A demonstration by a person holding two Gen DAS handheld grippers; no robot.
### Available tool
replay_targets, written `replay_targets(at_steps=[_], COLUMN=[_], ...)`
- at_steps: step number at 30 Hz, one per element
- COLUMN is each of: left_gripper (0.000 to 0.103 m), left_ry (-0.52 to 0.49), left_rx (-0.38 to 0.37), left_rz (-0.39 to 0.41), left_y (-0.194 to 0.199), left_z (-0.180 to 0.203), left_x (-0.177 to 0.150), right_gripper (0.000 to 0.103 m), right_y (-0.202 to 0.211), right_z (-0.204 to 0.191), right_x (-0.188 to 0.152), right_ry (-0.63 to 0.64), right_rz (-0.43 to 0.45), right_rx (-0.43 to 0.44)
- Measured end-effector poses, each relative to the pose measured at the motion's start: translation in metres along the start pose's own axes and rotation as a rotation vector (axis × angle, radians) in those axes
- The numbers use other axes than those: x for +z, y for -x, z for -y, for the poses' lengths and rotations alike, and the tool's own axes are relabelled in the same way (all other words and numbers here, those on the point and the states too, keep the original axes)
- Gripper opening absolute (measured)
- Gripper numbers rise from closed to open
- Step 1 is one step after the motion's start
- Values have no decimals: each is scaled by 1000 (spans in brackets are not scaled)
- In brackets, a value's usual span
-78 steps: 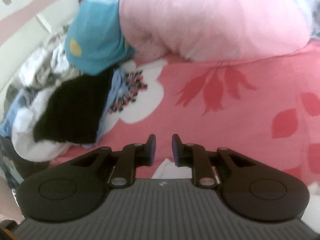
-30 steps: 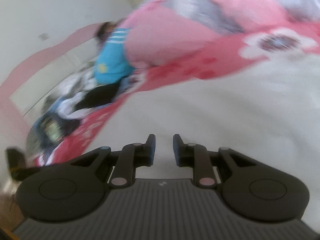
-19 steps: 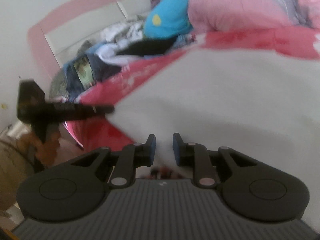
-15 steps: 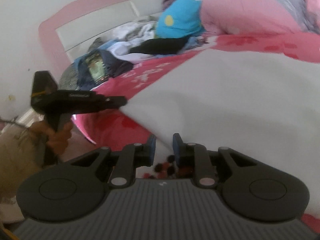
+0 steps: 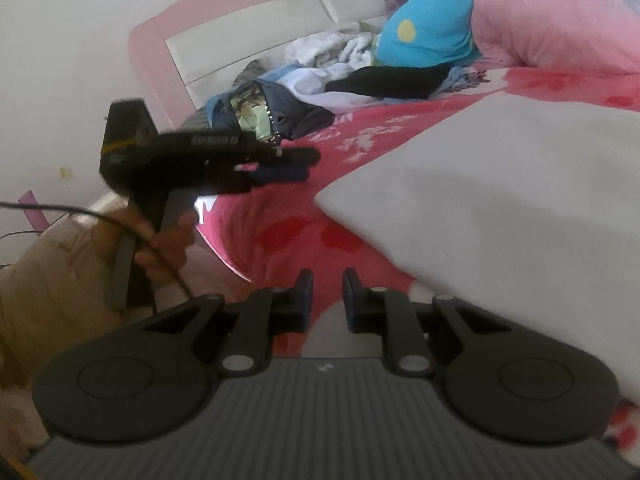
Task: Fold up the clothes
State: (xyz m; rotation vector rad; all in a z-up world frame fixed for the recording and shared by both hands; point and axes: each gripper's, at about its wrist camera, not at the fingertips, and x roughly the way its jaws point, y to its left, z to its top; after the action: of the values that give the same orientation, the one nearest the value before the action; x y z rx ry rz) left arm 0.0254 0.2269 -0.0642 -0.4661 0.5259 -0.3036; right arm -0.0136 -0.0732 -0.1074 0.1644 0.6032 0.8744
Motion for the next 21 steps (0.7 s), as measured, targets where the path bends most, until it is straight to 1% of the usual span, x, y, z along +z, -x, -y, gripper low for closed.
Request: replay_targets(at_steps=[1,3,6,9,11,13,15,16,17,18,20,21], left_gripper=[49,50,50,50,49,49,45,42,41,41,38,37], left_ry=[-12,-52,-96,-118,-126,-113,-99,-94,-88,-80,-56,-44], left_rx=[-25,-76,-134,-143,-141,-122,-92,-88,-96,-106,-119,-122], left_rz=[3,-1,-36,-71,-94,-122,-143,-141,-136,-133,-132,-132], left_y=[-3,-16,-46,-80,-101,-119,-130,-132,-132,-131,-131,-132], left_z=[9,30,59,73,79,77,70,66,62,58,50,47], left_x=[4,10,12,4,-2,-8,-15,-18,-18,-18,-17,-16], right_gripper=[15,16,16,17,19,22,29,32,33,35,42,42], right_y=[10,34,84,141,174,198,213,219,221,222,223,219], right_z=[3,10,28,59,88,121,160,180,200,217,251,267], right_x=[1,5,18,33,41,50,58,62,65,67,70,72], right_ry=[-11,-35,-60,-118,-163,-205,-270,-309,-344,-372,-425,-445], right_rz=[18,65,175,280,316,318,307,297,288,274,238,208], right_rx=[-16,-50,-138,-251,-360,-473,-558,-601,-635,-654,-681,-684])
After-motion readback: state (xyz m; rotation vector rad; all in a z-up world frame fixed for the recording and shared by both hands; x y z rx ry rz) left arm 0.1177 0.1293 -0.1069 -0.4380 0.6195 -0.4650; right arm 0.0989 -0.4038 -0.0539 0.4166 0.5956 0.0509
